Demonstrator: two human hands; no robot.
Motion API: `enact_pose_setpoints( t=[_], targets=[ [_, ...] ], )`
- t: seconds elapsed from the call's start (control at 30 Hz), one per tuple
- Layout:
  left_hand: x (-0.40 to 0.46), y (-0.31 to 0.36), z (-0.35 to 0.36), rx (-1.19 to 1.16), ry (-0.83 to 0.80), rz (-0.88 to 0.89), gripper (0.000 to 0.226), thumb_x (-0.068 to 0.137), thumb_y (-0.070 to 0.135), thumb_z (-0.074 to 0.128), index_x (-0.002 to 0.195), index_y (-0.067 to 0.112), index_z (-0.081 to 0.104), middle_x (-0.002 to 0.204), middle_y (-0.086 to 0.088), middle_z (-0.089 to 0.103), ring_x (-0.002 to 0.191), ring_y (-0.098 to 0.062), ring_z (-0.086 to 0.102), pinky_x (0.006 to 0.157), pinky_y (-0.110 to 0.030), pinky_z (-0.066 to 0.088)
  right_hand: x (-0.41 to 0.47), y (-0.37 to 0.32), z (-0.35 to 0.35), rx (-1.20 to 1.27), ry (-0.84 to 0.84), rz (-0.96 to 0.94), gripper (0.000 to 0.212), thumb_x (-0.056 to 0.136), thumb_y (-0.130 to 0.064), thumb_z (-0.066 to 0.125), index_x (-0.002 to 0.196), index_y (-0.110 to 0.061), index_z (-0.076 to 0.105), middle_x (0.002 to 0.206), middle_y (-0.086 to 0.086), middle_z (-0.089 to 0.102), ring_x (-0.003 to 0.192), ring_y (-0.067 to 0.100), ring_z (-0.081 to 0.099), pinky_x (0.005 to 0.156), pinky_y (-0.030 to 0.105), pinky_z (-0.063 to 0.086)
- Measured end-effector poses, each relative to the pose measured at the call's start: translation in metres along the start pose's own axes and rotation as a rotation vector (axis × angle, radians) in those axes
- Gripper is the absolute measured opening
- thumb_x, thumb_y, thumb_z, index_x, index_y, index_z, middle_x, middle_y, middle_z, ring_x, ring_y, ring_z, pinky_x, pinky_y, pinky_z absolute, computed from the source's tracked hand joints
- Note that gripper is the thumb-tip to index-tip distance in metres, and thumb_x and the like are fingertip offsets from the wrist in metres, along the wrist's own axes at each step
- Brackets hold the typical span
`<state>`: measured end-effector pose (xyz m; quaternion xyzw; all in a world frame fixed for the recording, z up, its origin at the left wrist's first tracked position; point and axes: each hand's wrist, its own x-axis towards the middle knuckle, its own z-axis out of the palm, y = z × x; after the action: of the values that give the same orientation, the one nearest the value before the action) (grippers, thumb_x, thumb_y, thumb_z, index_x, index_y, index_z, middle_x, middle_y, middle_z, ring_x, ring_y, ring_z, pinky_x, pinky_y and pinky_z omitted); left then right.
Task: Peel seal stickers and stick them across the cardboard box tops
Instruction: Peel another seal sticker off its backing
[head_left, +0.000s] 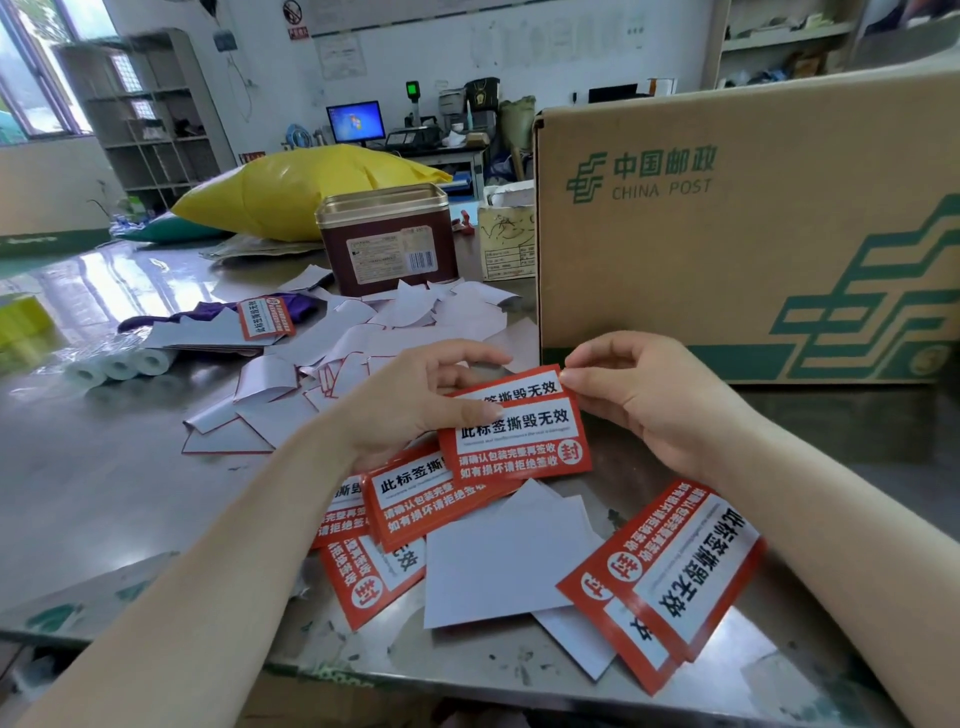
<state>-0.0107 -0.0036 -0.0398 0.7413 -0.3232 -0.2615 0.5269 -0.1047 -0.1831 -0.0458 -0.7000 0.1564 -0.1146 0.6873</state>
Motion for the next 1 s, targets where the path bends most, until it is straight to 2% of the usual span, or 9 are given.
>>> enact_pose_setpoints(
  t=[0.1, 0.23, 0.37, 0.53, 0.67, 0.8, 0.9, 1.0],
  targets=[
    [0.0021, -0.0019, -0.0013, 0.024, 0.065, 0.001, 0.035, 0.078, 0.016, 0.069, 0.109, 0.029, 0.059, 0.100, -0.001, 0.068, 0.085, -0.020, 0.071, 0.067, -0.029, 0.058, -0.0008, 0.0023, 0.0016, -0.120, -0.067, -0.023, 0.009, 0.083, -0.007, 0.065, 0.091, -0.010, 0.064, 0.096, 0.011, 0.069, 0.086, 0.022, 0.070, 0.078, 0.036, 0.058],
    [0.0046, -0.0042, -0.0044, 0.053, 0.134, -0.015, 0.030, 0.079, 0.018, 0.069, 0.104, 0.031, 0.060, 0.102, -0.004, 0.068, 0.085, -0.020, 0.071, 0.069, -0.029, 0.058, -0.0019, 0.0031, 0.0015, -0.244, -0.106, -0.049, 0.013, 0.081, -0.009, 0.067, 0.094, -0.014, 0.066, 0.093, 0.005, 0.070, 0.084, 0.016, 0.070, 0.075, 0.032, 0.058],
    [0.0058, -0.0041, -0.0038, 0.071, 0.142, -0.048, 0.029, 0.079, 0.019, 0.069, 0.106, 0.026, 0.062, 0.100, -0.004, 0.069, 0.081, -0.017, 0.071, 0.062, -0.024, 0.056, -0.0031, 0.0032, 0.0023, -0.289, -0.047, -0.126, 0.015, 0.079, -0.007, 0.070, 0.092, -0.014, 0.065, 0.086, 0.002, 0.069, 0.077, 0.013, 0.069, 0.066, 0.023, 0.057],
    [0.0056, -0.0048, -0.0029, 0.120, 0.119, -0.092, 0.028, 0.081, 0.026, 0.067, 0.108, 0.021, 0.065, 0.098, -0.005, 0.071, 0.085, -0.018, 0.071, 0.071, -0.030, 0.057, -0.0010, 0.0026, -0.0004, -0.257, 0.058, -0.227, 0.013, 0.081, -0.006, 0.068, 0.091, -0.014, 0.064, 0.085, 0.002, 0.067, 0.080, 0.014, 0.067, 0.072, 0.027, 0.056],
    [0.0039, -0.0032, -0.0010, 0.097, 0.133, -0.116, 0.018, 0.085, 0.032, 0.060, 0.098, 0.022, 0.068, 0.091, 0.001, 0.074, 0.081, -0.015, 0.071, 0.070, -0.027, 0.057, 0.0004, 0.0001, -0.0013, -0.191, 0.108, -0.240, 0.008, 0.086, -0.011, 0.063, 0.090, -0.018, 0.064, 0.085, 0.001, 0.068, 0.081, 0.012, 0.066, 0.070, 0.024, 0.055],
    [0.0034, 0.0005, -0.0007, 0.123, 0.220, -0.053, 0.016, 0.088, 0.029, 0.058, 0.091, 0.020, 0.071, 0.088, 0.008, 0.074, 0.092, -0.013, 0.067, 0.079, -0.029, 0.052, 0.0000, -0.0035, -0.0020, -0.194, 0.204, -0.318, 0.011, 0.090, -0.013, 0.057, 0.087, -0.023, 0.060, 0.081, -0.004, 0.066, 0.075, 0.007, 0.063, 0.063, 0.017, 0.052],
    [0.0022, 0.0027, -0.0016, 0.075, 0.231, -0.051, 0.016, 0.087, 0.027, 0.059, 0.091, 0.019, 0.073, 0.093, 0.005, 0.074, 0.105, -0.020, 0.061, 0.094, -0.042, 0.047, -0.0010, -0.0044, -0.0019, -0.188, 0.237, -0.348, 0.015, 0.090, -0.012, 0.056, 0.083, -0.026, 0.057, 0.080, -0.004, 0.064, 0.074, 0.007, 0.062, 0.063, 0.017, 0.052],
    [0.0012, 0.0023, -0.0028, 0.056, 0.207, -0.046, 0.018, 0.088, 0.026, 0.059, 0.091, 0.019, 0.074, 0.099, 0.002, 0.073, 0.112, -0.024, 0.057, 0.102, -0.051, 0.039, -0.0008, -0.0035, -0.0023, -0.199, 0.252, -0.355, 0.008, 0.091, -0.014, 0.056, 0.091, -0.021, 0.058, 0.082, -0.004, 0.064, 0.075, 0.005, 0.062, 0.059, 0.013, 0.049]
  ],
)
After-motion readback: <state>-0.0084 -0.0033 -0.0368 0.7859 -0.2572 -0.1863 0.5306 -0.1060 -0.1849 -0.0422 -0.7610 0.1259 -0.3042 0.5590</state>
